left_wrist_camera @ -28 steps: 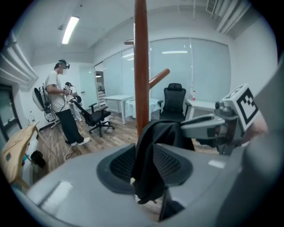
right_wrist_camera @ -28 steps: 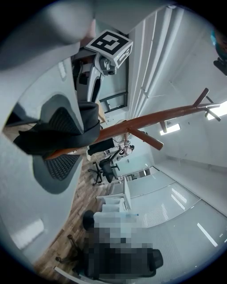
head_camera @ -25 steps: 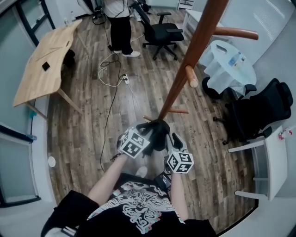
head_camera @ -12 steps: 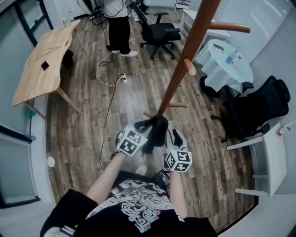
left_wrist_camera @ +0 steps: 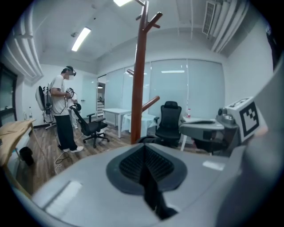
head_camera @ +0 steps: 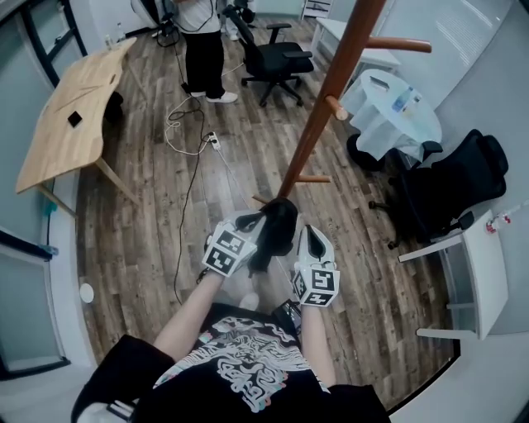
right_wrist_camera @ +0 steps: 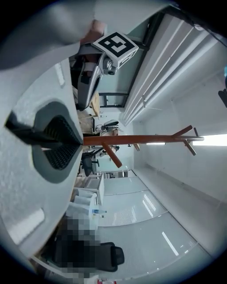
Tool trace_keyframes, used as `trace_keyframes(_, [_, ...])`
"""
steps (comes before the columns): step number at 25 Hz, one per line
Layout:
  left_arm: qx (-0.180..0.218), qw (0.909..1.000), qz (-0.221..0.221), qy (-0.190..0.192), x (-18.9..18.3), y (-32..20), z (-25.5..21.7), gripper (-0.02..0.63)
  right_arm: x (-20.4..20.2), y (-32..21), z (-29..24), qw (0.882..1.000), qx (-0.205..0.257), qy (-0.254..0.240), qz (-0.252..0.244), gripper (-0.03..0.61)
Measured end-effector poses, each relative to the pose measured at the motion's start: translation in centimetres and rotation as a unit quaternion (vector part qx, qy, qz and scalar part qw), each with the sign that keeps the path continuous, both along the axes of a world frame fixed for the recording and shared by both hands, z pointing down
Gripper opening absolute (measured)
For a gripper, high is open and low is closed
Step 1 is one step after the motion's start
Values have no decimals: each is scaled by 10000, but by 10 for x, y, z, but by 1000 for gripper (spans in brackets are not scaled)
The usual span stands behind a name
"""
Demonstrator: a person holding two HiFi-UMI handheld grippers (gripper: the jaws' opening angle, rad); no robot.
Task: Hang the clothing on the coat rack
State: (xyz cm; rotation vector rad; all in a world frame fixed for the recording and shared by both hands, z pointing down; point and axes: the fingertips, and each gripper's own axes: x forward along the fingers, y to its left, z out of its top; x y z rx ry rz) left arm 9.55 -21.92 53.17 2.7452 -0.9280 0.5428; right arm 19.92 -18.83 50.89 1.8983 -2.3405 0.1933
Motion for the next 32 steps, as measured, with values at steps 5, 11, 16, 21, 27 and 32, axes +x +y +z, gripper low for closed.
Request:
trace_keyframes(5, [123, 9999, 31, 105, -11, 2, -7, -11, -8, 9, -6, 9998, 36, 74, 179, -2])
trace_keyframes(11, [431, 9984, 337, -106, -24, 13, -23, -11, -19, 23, -19, 9987, 73, -32, 495, -2])
trace_keyframes(16, [772, 9957, 501, -71, -33, 33, -40, -11, -46, 43, -22, 9986, 43, -67, 532, -2])
trace_keyframes(21, [803, 9956, 392, 285, -55, 45, -55, -11, -66, 62, -38, 9982, 176, 50, 564, -2])
trace_keyframes(27, [931, 9939, 471, 348, -75, 73, -65, -11, -63, 98, -46, 9954, 204, -33, 932, -2])
trace_keyframes(32, [835, 9941, 494, 493, -88, 95, -68, -11, -76, 126, -51, 9948, 226, -47, 994, -2])
